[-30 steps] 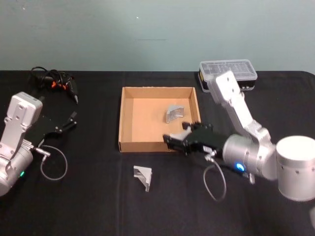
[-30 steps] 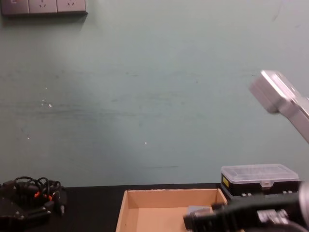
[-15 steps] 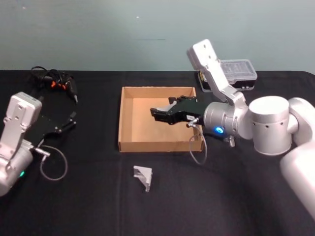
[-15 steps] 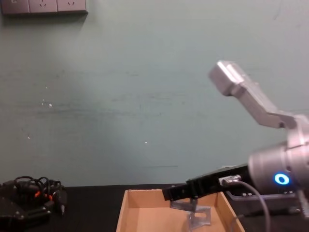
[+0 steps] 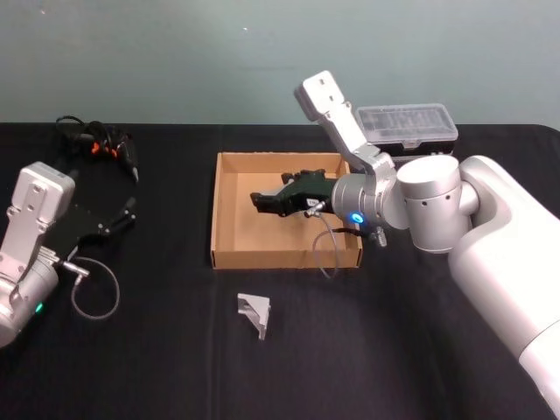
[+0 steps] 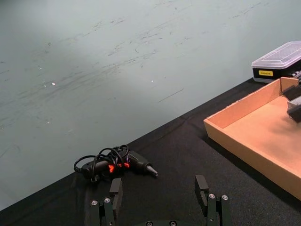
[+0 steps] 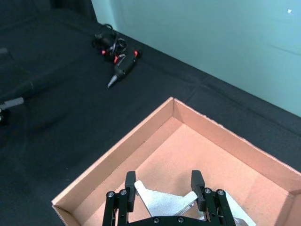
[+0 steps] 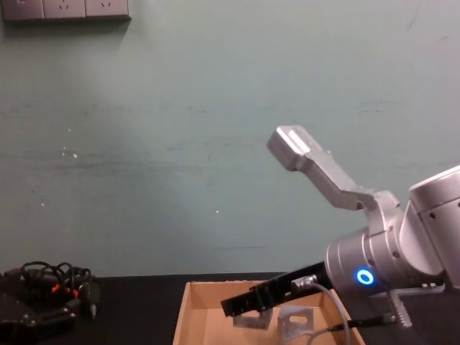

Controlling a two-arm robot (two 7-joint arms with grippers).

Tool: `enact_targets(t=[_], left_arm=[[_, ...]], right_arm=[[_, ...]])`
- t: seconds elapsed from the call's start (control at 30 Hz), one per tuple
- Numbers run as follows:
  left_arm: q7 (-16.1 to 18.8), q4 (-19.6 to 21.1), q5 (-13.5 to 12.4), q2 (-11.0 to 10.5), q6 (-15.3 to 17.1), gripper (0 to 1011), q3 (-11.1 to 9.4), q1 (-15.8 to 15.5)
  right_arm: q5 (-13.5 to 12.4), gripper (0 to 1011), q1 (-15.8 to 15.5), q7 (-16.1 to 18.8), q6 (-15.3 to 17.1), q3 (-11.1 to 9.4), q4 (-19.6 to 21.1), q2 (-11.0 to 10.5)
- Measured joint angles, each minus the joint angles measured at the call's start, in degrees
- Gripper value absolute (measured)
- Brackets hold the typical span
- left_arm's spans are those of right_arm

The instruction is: Use one hand to pick up the angle iron from the table and place it into the box.

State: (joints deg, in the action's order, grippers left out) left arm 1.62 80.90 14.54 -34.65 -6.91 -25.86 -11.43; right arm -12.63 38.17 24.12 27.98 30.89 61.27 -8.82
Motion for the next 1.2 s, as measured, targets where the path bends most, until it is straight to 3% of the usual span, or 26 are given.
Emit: enact_targets(t=[0.33,0.6,0.97,1.2], left_arm=[[0.0,0.0,0.0,0.0,0.0,1011,0.0,0.0],[0.0,0.0,0.0,0.0,0.0,1011,0.0,0.0],[0.0,0.0,0.0,0.0,0.0,1011,0.0,0.0],[0.0,0.0,0.0,0.0,0.0,1011,0.0,0.0]], right_arm=[[1.21,731,2.03,0.46,-1.57,0.5,-5.22,1.87],[1.21,731,2.06,0.48,-1.56,0.45,-5.05,1.82],[1.15,1000,1.95,0.44,-1.36,0.43,-4.75,1.72],[1.1,1002,1.92,0.42,-1.32,0.43,-4.67,1.69]])
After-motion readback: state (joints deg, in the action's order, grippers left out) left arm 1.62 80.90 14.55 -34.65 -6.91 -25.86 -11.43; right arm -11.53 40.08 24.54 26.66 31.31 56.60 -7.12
